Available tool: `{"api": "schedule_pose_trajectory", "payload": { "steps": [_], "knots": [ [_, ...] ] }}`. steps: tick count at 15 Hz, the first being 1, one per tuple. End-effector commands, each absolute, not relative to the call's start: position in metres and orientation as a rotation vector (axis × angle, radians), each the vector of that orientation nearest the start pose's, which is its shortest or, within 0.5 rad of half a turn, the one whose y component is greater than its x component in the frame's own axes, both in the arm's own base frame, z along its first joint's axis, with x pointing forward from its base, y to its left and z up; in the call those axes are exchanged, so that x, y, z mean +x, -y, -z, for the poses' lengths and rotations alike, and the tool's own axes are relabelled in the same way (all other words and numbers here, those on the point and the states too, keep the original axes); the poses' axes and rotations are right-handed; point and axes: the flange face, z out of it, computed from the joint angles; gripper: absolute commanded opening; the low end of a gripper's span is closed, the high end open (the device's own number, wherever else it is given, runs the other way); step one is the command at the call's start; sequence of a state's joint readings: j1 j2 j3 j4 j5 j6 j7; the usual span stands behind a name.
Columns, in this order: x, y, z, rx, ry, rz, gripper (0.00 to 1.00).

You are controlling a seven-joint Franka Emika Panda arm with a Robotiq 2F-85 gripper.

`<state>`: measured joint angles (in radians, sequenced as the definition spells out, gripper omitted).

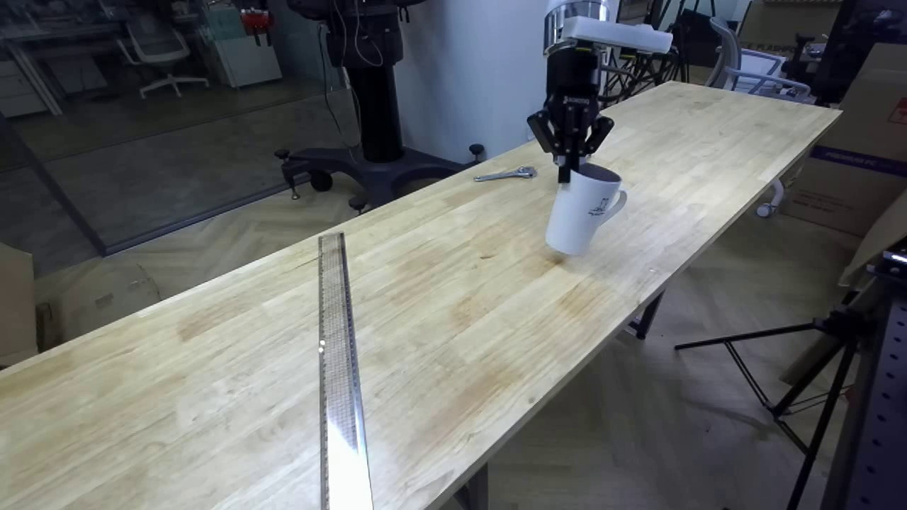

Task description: Move the mug to the left

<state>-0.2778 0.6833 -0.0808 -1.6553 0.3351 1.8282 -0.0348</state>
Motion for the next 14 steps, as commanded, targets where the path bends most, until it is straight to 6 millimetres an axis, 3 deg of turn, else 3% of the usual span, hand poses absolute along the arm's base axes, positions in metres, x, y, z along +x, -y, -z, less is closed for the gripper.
{"api": "schedule_pose_trajectory", "payload": {
  "steps": [1,8,12,13,14],
  "knots": [
    [0.616,0.198,-0.188,-2.620,-0.631,-0.693,0.02],
    [0.636,0.207,-0.159,-2.642,-0.714,-0.760,0.02],
    [0.646,0.207,-0.161,-2.641,-0.729,-0.779,0.02],
    [0.649,0.207,-0.161,-2.643,-0.733,-0.773,0.34],
    [0.651,0.206,-0.162,-2.645,-0.735,-0.770,0.35]
  ]
}}
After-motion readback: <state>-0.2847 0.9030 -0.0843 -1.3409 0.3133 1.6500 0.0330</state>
